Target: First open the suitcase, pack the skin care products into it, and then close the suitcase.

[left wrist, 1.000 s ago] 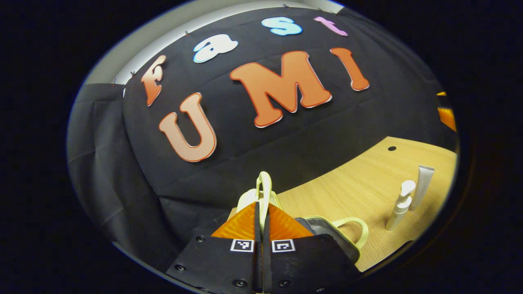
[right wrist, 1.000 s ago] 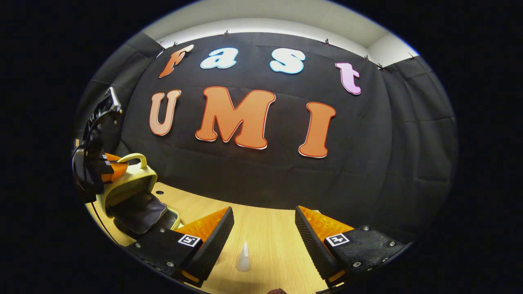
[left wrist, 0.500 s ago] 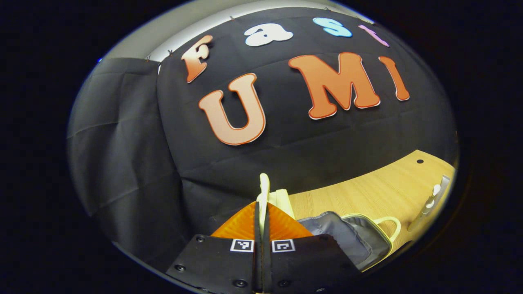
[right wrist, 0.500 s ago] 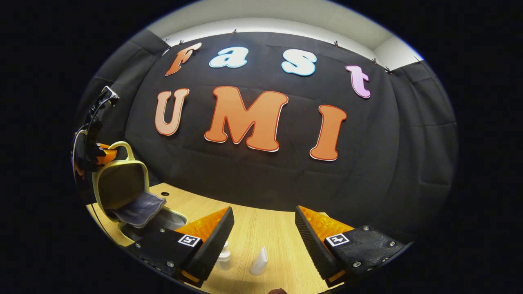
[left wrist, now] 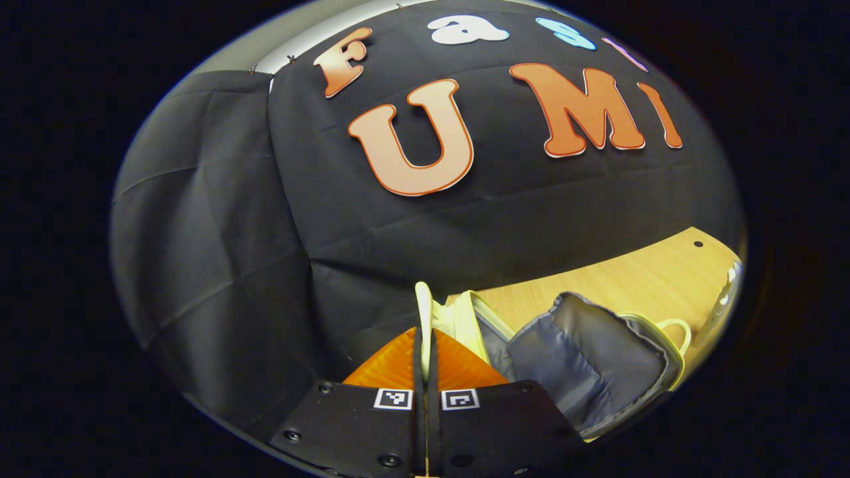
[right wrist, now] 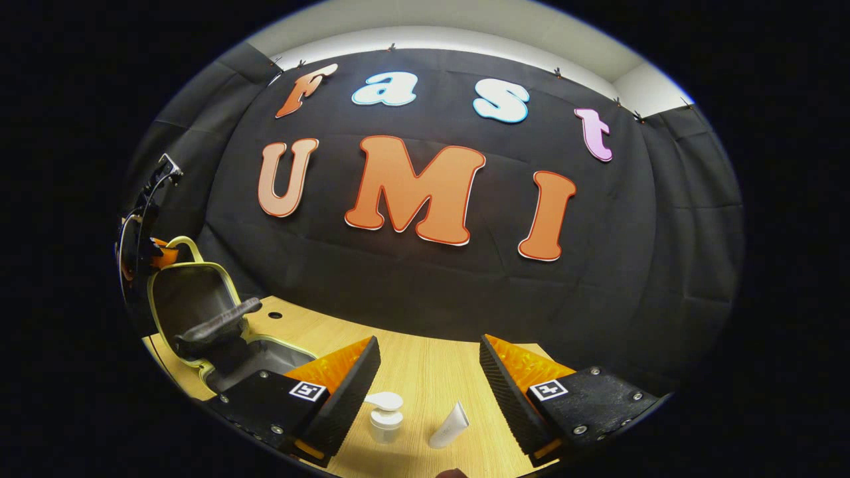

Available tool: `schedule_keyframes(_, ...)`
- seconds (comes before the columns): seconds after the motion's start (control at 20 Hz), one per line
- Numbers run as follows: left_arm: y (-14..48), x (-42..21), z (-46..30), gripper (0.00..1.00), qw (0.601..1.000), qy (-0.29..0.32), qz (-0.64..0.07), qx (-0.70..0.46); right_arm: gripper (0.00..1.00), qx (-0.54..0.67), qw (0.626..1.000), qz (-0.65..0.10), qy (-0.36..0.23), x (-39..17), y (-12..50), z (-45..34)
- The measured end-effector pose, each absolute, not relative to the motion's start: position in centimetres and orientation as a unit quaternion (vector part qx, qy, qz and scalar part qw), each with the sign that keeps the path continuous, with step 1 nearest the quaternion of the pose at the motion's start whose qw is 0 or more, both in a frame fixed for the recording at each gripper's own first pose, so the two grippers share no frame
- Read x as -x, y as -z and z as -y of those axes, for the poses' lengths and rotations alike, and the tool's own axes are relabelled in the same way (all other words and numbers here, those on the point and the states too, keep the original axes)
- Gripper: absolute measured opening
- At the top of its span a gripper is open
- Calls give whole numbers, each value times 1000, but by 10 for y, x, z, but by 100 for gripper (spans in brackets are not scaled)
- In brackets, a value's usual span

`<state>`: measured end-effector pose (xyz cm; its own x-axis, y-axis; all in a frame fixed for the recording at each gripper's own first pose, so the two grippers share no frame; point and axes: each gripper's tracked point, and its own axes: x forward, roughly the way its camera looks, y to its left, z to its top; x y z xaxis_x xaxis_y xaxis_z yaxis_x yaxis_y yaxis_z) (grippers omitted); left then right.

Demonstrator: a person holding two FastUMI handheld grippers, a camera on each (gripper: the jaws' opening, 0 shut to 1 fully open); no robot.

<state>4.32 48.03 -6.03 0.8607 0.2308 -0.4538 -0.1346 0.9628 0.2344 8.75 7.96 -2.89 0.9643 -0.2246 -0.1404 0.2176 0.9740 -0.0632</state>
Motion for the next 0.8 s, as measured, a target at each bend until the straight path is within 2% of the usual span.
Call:
schedule_keyframes(0.65,205,-19,-576,2,906,-120,-378,-149,96,45,989,-85,110,-91,26,-111)
schedule_keyframes(0.7,215,-13,-579,10,902,-121,-386,-150,95,46,989,-85,111,-89,25,-112)
schedule_keyframes(0.8,225,-6,-583,12,900,-127,-393,-140,95,49,988,-87,114,-88,25,-113)
